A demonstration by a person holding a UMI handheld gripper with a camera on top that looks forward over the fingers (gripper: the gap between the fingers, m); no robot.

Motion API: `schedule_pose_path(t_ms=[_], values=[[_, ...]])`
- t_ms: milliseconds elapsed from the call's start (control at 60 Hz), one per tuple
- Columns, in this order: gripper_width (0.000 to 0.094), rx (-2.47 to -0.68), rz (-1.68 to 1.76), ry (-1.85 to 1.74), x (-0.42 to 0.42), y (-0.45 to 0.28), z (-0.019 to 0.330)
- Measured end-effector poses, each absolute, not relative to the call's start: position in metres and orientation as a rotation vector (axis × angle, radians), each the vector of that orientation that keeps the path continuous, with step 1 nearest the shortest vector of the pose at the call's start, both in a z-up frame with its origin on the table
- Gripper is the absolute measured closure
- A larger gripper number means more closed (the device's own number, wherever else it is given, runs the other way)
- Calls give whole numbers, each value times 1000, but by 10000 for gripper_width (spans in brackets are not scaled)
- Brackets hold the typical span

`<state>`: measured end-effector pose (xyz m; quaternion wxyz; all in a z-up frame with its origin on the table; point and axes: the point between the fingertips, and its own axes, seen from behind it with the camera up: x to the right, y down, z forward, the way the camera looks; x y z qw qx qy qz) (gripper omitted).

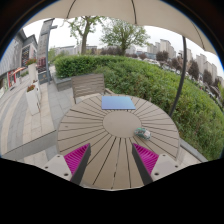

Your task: Arrange mouse

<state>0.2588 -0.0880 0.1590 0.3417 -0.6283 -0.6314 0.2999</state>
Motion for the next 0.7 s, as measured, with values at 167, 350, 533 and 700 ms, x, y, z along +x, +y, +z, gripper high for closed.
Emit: schedule_pose_path(t_ms=[167,350,533,700], values=[[82,-1683,696,-1555,251,-19,131],[81,-1714,646,-1505,253,32,106],[83,-1692,667,-1482,227,63,79],[82,-1666,698,-1472,190,86,56]])
